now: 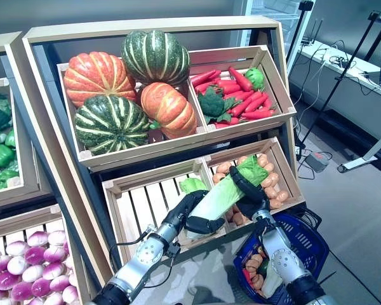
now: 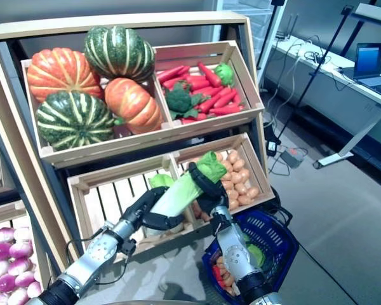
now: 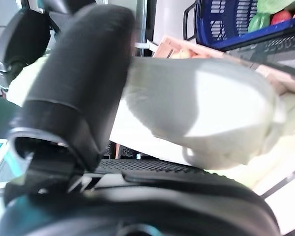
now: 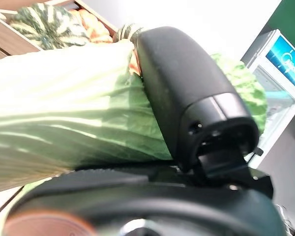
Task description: Put vegetables into the basket
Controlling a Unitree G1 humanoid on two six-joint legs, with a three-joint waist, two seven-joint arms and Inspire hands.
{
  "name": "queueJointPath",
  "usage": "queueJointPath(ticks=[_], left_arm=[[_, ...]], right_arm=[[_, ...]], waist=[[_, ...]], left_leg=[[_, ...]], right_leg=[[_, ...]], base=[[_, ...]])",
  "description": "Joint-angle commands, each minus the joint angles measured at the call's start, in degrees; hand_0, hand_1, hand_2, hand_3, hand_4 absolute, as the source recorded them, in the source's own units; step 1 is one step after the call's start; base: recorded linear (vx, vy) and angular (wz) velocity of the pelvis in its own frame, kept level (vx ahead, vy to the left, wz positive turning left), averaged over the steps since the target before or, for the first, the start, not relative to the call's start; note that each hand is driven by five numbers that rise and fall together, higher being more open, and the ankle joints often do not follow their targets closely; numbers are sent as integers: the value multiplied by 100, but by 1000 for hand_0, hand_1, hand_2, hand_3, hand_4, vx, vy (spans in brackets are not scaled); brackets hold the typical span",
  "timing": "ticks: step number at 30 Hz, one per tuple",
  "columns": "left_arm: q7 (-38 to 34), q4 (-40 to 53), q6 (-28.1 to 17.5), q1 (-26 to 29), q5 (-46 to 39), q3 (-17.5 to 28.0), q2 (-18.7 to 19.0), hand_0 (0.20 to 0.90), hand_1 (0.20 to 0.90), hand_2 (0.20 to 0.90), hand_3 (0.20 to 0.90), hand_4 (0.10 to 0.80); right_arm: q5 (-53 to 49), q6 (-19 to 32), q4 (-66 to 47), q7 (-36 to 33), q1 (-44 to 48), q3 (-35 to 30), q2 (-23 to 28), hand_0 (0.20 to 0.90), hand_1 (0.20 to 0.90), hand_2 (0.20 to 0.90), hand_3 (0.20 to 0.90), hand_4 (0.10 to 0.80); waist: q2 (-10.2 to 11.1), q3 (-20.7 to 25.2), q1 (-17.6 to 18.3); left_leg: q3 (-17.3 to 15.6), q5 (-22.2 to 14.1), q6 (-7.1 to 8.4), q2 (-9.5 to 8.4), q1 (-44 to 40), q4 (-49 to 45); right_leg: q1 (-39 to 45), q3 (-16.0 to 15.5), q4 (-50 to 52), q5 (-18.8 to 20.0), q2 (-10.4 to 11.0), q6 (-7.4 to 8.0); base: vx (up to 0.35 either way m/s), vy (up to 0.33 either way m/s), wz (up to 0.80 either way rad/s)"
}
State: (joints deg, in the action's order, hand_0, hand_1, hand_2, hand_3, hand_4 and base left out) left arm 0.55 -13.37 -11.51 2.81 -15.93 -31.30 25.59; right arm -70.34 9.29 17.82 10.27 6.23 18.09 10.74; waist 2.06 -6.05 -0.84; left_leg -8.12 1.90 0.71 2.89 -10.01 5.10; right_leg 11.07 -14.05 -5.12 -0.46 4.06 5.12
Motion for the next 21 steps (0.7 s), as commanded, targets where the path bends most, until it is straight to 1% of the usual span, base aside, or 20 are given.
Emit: queueJointPath(ticks=[1, 6, 13, 17, 21], left_arm=[[216, 774, -677, 666, -65, -263, -417, 900, 900, 900, 900, 800], [312, 796, -661, 507, 11, -121, -379, 900, 900, 900, 900, 800], [418, 782, -685, 349, -39, 82, -274, 900, 900, 900, 900, 800], [443, 691, -623, 196, 37, 330, -244, 900, 900, 900, 900, 800], [486, 567, -568, 91, 47, 518, -162, 900, 900, 900, 900, 800]], right_arm=[[-361, 639, -275, 295, 949, -402, -476, 300, 300, 300, 300, 400], [-258, 828, -433, 272, 746, -653, -388, 300, 300, 300, 300, 400], [287, 825, -469, 150, 486, -1205, 44, 300, 300, 300, 300, 400], [283, 739, -321, 192, 263, -1666, 318, 300, 300, 300, 300, 400], [133, 855, -246, 248, 101, -2056, 493, 300, 300, 300, 300, 400]], waist=[[-141, 157, -11], [-155, 157, 49], [-159, 93, 127], [-125, 85, 197], [-93, 67, 260]], left_leg=[[-129, -800, -169, -19, -201, -10], [-187, -798, -183, -1, -185, -10], [-259, -819, -199, 23, -172, -10], [-323, -826, -194, 56, -181, -10], [-386, -821, -185, 85, -173, -10]], right_leg=[[54, -52, 12, -223, -19, -178], [8, 24, 12, -203, -34, -181], [-43, 118, 12, -177, -58, -174], [-63, 201, 12, -162, -90, -185], [-96, 263, 12, -135, -111, -186]], base=[[13, 2, -4], [6, 2, -4], [-1, 0, -1], [1, -13, -7], [-3, -23, -12]])
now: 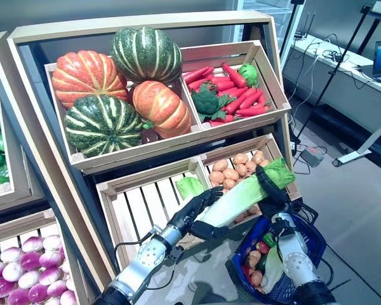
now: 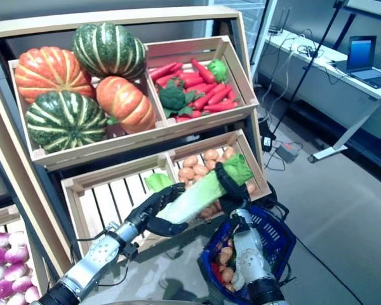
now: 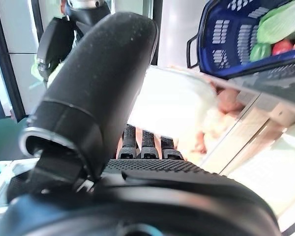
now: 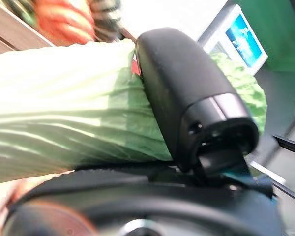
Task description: Put vegetables into the basket
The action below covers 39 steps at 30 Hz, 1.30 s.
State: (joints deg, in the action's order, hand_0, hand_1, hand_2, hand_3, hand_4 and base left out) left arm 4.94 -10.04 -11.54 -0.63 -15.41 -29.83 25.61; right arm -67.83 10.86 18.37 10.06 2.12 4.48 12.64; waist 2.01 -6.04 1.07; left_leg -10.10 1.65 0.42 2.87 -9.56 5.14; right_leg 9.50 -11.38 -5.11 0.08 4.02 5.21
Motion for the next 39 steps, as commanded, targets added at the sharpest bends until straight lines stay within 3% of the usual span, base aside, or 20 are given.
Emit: queueJointPath(ticks=[1, 10, 18, 30, 39], left_arm=[[67, 206, -552, 417, 2, 409, -149, 900, 900, 900, 900, 800], [-31, -51, -424, 370, 100, 581, -90, 900, 900, 900, 900, 800], [-323, -199, -82, 385, 356, 663, -26, 900, 900, 900, 900, 800], [-398, -486, -47, 225, 305, 923, 254, 900, 900, 900, 900, 800], [-640, -405, 38, 361, 91, 910, 381, 900, 900, 900, 900, 800]], right_arm=[[-155, 755, -295, 284, 484, -782, 329, 300, 300, 300, 300, 400], [-384, 1010, -218, 276, 314, -1289, 422, 300, 300, 300, 300, 400], [-149, 856, 25, 161, 179, -1393, 488, 300, 300, 300, 300, 400], [1309, 1441, 793, -1377, 583, -1444, 1194, 300, 300, 300, 300, 400], [1860, 1360, 1364, -2142, 1044, -1391, 1661, 300, 300, 300, 300, 400]], waist=[[-84, 57, 82], [-80, 20, 200], [-55, -20, 250], [-131, -204, 103], [-221, -430, -51]], left_leg=[[-199, -795, -156, 91, -211, -14], [-303, -784, -143, 114, -185, -14], [-378, -786, -135, 124, -151, -14], [-340, -737, -85, 135, -63, -14], [-223, -639, -62, 135, 119, -14]], right_leg=[[49, 12, 11, -182, -111, -197], [-19, 159, 11, -141, -141, -205], [-77, 240, 11, -115, -149, -195], [-146, 178, 11, -110, -134, -199], [-266, 82, 11, -102, -116, -240]], base=[[-14, -21, -7], [-5, -17, -14], [4, -45, -5], [14, -75, -3], [3, -57, 3]])
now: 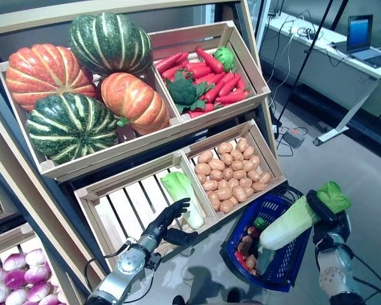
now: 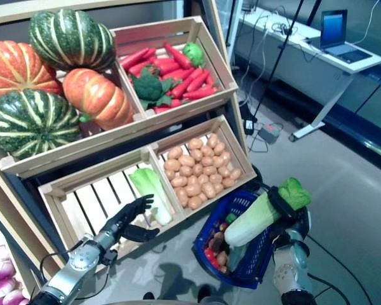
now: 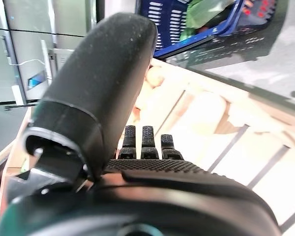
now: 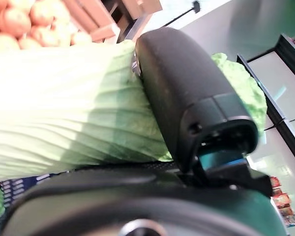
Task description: Put vegetables into the basket
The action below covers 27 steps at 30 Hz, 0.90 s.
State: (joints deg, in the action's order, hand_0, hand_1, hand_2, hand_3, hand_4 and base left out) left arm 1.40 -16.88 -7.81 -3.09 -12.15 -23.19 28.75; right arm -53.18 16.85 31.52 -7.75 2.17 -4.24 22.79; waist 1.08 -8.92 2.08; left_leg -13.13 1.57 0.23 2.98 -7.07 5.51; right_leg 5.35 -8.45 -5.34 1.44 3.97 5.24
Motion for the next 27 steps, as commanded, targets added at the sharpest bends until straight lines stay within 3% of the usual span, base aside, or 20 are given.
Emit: queueJointPath(ticks=[1, 11, 15, 21, 24, 25, 27], left_arm=[[-348, 281, -342, 611, -257, 274, 70, 900, 900, 900, 900, 800], [-1267, -106, -940, 1325, -403, 335, 75, 900, 900, 900, 900, 800], [-1785, -146, -1339, 1628, -98, 339, 97, 900, 900, 900, 900, 800], [-2515, -3, -1523, 2123, -117, 370, 173, 900, 900, 900, 900, 800], [-2710, 227, -1541, 2188, 15, 450, 199, 900, 900, 900, 900, 800], [-2790, 260, -1567, 2235, -64, 494, 212, 900, 900, 900, 900, 800], [-2821, 228, -1616, 2266, -245, 523, 191, 900, 900, 900, 900, 800]], right_arm=[[422, 727, 160, -414, 1072, -523, 696, 300, 300, 300, 300, 400], [170, 444, 1280, -672, 2009, -358, 1231, 300, 300, 300, 300, 400], [-237, 583, 1671, -746, 2257, -493, 1379, 300, 300, 300, 300, 400], [-362, 587, 1799, -753, 2988, -303, 1549, 300, 300, 300, 300, 400], [-292, 604, 1660, -780, 3028, -210, 1512, 300, 300, 300, 300, 400], [-290, 607, 1634, -817, 3073, -173, 1494, 300, 300, 300, 300, 400], [-260, 579, 1689, -834, 3121, -151, 1480, 300, 300, 300, 300, 400]], waist=[[-129, -165, -181], [-251, -842, -323], [-310, -1363, -344], [-454, -1936, -298], [-467, -2087, -302], [-468, -2086, -298], [-464, -2087, -321]], left_leg=[[100, -622, -42, 127, -106, -51], [342, -434, 39, 62, 503, -301], [410, -746, 98, 73, 1249, -1510], [560, -1081, 117, 102, 2497, -3006], [568, -1331, 3, 82, 3025, -3709], [617, -1472, -89, 96, 3564, -4258], [632, -1586, -122, 102, 3766, -4509]], right_leg=[[134, -231, 34, -239, -109, -246], [-202, -452, 70, -123, -34, -353], [-596, -634, 747, -384, 72, -471], [-1717, -783, 2154, -787, 232, -617], [-2338, -742, 3032, -1050, 333, -677], [-2894, -765, 3674, -1208, 454, -729], [-3138, -718, 3976, -1309, 510, -728]], base=[[15, -106, 9], [-72, -62, 11], [-105, -76, 21], [-163, -30, 9], [-115, -5, -3], [-120, -33, 1], [-55, -40, 4]])
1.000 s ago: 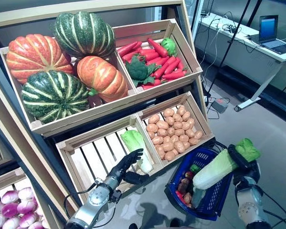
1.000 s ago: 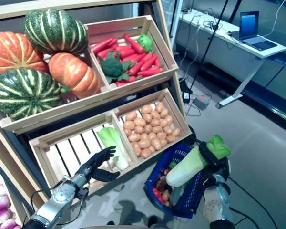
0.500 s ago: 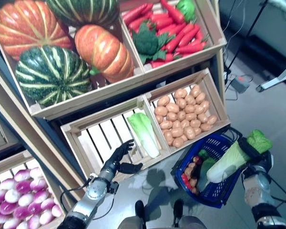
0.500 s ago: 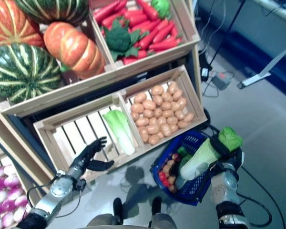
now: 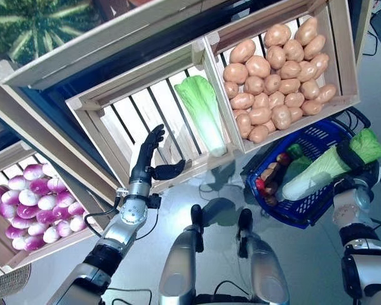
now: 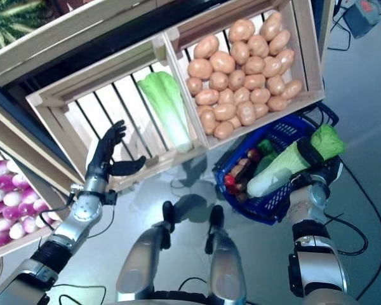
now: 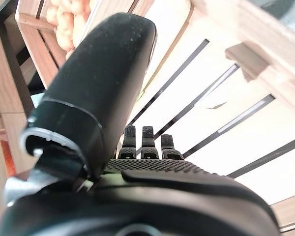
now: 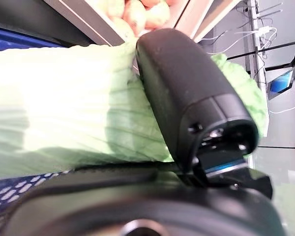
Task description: Put vegetables into the basket
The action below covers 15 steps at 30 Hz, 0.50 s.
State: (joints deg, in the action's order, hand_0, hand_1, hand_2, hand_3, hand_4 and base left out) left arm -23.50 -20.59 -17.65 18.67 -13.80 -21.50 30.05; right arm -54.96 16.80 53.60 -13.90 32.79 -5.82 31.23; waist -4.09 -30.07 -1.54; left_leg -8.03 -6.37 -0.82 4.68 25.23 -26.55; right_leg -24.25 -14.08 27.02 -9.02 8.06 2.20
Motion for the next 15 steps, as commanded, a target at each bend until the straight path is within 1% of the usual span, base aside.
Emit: queueJointPath(ticks=[1, 2, 4, 5, 6, 7, 11, 15], left_arm=[[-321, 608, -643, 117, -132, 370, 61, 900, 900, 900, 900, 800], [-312, 619, -671, 196, -204, 388, 50, 900, 900, 900, 900, 800], [-307, 619, -697, 284, -215, 384, 57, 900, 900, 900, 900, 800], [-340, 629, -729, 321, -207, 389, 56, 900, 900, 900, 900, 800], [-353, 630, -746, 342, -215, 385, 55, 900, 900, 900, 900, 800], [-352, 619, -790, 363, -256, 397, 41, 900, 900, 900, 900, 800], [-274, 691, -861, 372, -266, 458, 26, 900, 900, 900, 900, 800], [-103, 786, -1032, 331, -415, 510, 59, 900, 900, 900, 900, 800]], right_arm=[[-62, 599, -493, -224, 90, 13, 627, 300, 300, 300, 300, 400], [14, 605, -433, -249, 195, 46, 617, 300, 300, 300, 300, 400], [97, 566, -426, -310, 319, 107, 606, 300, 300, 300, 300, 400], [132, 533, -483, -393, 389, 147, 591, 300, 300, 300, 300, 400], [180, 531, -496, -435, 427, 180, 566, 300, 300, 300, 300, 400], [305, 525, -510, -474, 464, 226, 550, 900, 900, 900, 900, 800], [426, 449, -591, -489, 466, 282, 557, 900, 900, 900, 900, 800], [132, 477, -566, -279, 307, 203, 483, 900, 900, 900, 900, 800]], waist=[[53, 27, 40], [49, 27, 31], [64, 27, 31], [74, 27, 45], [82, 27, 46], [98, 27, 50], [138, 27, 31], [175, 27, -2]], left_leg=[[116, -850, -46, -59, 684, -1465], [120, -953, -106, -47, 979, -1758], [118, -1003, -126, -33, 1249, -2063], [123, -1029, -145, 1, 1509, -2324], [131, -1054, -151, 11, 1615, -2430], [132, -1123, -169, 30, 1722, -2574], [166, -1264, -199, 53, 1880, -2908], [255, -1346, -230, 38, 1892, -3123]], right_leg=[[-335, -132, 914, -315, 128, -434], [-671, -94, 1259, -401, 188, -444], [-991, -16, 1611, -497, 204, -452], [-1262, 12, 1899, -571, 222, -497], [-1389, 48, 2030, -615, 218, -511], [-1517, 83, 2183, -675, 208, -528], [-1693, 104, 2517, -815, 196, -565], [-1676, 92, 2676, -899, 160, -600]], base=[[-74, -53, 8], [-68, -47, 10], [-69, -67, 9], [-78, -61, 9], [-80, -38, 7], [-31, -28, 3], [-5, -16, -7], [11, -17, -5]])
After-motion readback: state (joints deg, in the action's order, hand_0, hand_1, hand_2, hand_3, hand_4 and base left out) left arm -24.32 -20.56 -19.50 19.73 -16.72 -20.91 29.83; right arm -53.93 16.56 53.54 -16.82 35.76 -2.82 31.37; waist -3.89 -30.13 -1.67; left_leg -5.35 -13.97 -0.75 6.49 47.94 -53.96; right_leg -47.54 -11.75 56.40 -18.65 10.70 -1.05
